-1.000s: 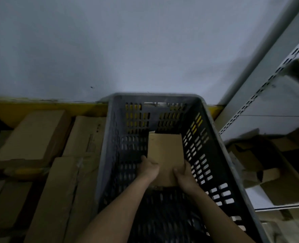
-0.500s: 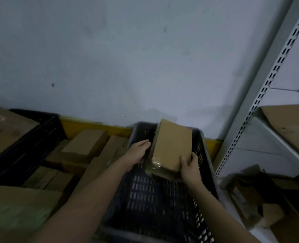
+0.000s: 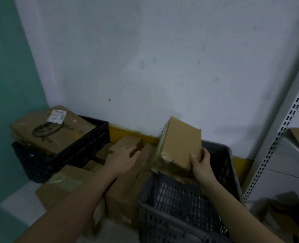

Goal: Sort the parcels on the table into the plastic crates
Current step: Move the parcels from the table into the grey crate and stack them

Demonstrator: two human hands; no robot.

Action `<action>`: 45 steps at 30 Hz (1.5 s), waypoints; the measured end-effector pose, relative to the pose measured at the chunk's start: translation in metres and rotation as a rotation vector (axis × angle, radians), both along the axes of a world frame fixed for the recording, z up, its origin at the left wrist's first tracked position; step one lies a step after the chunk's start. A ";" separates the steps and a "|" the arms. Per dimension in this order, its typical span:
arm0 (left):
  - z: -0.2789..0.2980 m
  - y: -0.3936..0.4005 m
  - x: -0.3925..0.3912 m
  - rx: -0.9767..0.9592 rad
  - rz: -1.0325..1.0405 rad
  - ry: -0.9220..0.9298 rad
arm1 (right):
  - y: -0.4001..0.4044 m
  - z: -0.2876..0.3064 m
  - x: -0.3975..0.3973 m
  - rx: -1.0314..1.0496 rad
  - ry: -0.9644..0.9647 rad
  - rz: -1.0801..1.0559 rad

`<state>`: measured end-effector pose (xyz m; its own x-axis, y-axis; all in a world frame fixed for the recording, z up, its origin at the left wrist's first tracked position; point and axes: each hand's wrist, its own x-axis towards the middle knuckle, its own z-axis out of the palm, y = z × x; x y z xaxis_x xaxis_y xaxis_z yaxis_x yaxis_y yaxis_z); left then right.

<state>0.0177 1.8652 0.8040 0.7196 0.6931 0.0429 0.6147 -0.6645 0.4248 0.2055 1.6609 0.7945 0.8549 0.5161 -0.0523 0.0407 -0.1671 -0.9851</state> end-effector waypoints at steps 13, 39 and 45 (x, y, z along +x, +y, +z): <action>0.004 0.097 -0.129 0.132 -0.016 0.098 | 0.122 0.001 -0.116 -0.180 -0.054 0.052; -0.078 0.192 -0.214 -0.113 -0.089 0.154 | 0.219 -0.038 -0.202 -0.509 -0.183 -0.024; -0.065 0.183 -0.210 -0.229 -0.160 -0.225 | 0.248 -0.042 -0.213 -0.389 -0.123 0.036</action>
<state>-0.1921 2.0483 0.7390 0.8103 0.5819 0.0687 0.3846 -0.6166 0.6869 -0.0074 1.9089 0.7529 0.8487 0.5077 -0.1483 0.1668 -0.5229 -0.8359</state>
